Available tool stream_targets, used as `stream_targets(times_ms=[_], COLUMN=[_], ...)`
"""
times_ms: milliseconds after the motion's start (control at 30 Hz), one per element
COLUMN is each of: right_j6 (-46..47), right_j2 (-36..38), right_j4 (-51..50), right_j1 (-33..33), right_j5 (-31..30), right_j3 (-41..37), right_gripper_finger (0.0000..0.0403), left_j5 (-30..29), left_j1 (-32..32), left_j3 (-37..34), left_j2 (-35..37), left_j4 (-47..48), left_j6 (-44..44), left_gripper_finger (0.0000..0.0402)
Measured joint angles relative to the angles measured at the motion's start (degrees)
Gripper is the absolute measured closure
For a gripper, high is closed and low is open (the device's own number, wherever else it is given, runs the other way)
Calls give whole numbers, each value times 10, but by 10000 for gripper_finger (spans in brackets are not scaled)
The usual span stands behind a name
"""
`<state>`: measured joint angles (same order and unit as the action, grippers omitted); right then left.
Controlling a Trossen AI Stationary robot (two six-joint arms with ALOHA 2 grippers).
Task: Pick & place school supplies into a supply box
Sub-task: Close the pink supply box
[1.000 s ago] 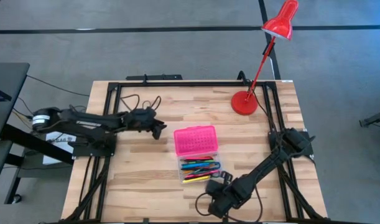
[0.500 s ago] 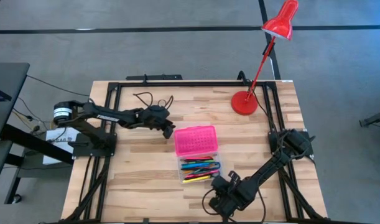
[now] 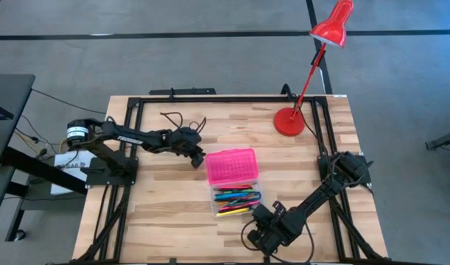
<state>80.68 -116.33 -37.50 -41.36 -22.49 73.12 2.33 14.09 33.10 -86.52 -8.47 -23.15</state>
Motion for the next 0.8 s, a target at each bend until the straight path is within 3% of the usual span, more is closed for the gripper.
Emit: stream_targets(times_ms=[400, 800], right_j6=[-16, -16], right_j2=[-1, -2], right_j4=[2, -27], right_j1=[10, 21], right_j5=[-1, -2], right_j3=[-1, 0], right_gripper_finger=[403, 403], left_j5=[14, 21], left_j1=[-22, -45], left_j3=[0, 0], left_j2=[-50, -50], left_j4=[-62, -39], left_j6=[-10, -6], left_gripper_finger=[276, 276])
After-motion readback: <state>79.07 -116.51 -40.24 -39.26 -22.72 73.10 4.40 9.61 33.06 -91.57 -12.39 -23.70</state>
